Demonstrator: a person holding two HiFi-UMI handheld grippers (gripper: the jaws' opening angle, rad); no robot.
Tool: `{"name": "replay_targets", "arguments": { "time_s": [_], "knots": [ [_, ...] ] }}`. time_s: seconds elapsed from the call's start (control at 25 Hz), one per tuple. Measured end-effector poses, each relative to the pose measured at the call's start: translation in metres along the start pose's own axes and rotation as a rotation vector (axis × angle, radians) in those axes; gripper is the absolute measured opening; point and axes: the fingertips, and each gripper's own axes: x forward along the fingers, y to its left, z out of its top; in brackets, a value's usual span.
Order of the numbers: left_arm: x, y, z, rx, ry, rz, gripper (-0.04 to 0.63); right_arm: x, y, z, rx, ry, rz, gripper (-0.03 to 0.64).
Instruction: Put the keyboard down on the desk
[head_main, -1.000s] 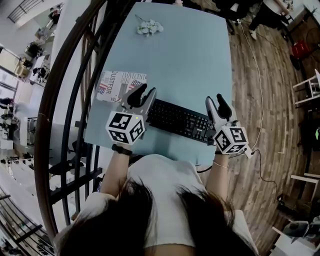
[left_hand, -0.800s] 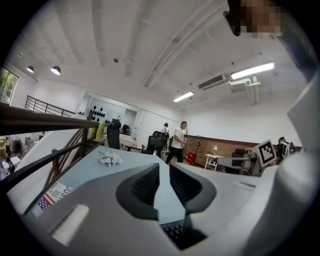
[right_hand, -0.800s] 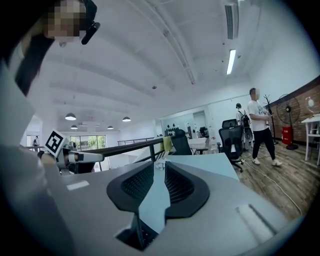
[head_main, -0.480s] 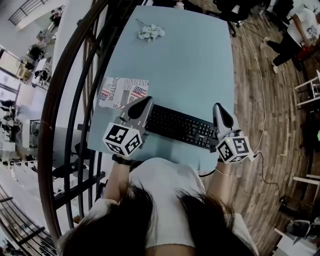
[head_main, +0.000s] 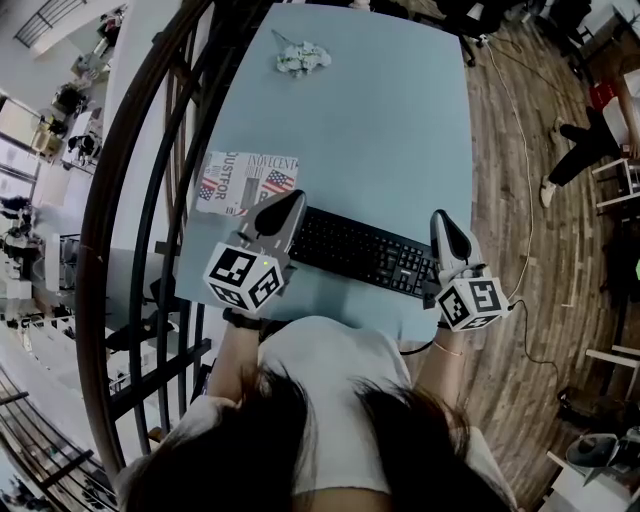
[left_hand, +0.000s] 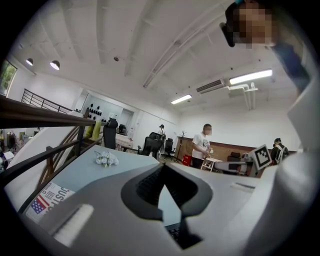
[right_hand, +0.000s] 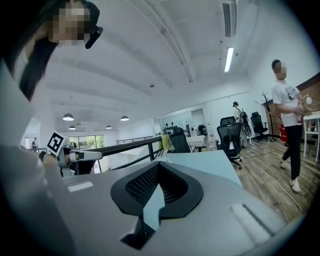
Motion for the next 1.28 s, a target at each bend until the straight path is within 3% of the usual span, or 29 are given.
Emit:
{"name": "replay_targets", "arguments": {
  "time_s": [1.28],
  "knots": [
    [0.004,0.011,0.000,-0.038,0.014,0.014,0.057,-0.004,0.002,0.003,0.047,-0.018,0.018,0.002]
  ]
}}
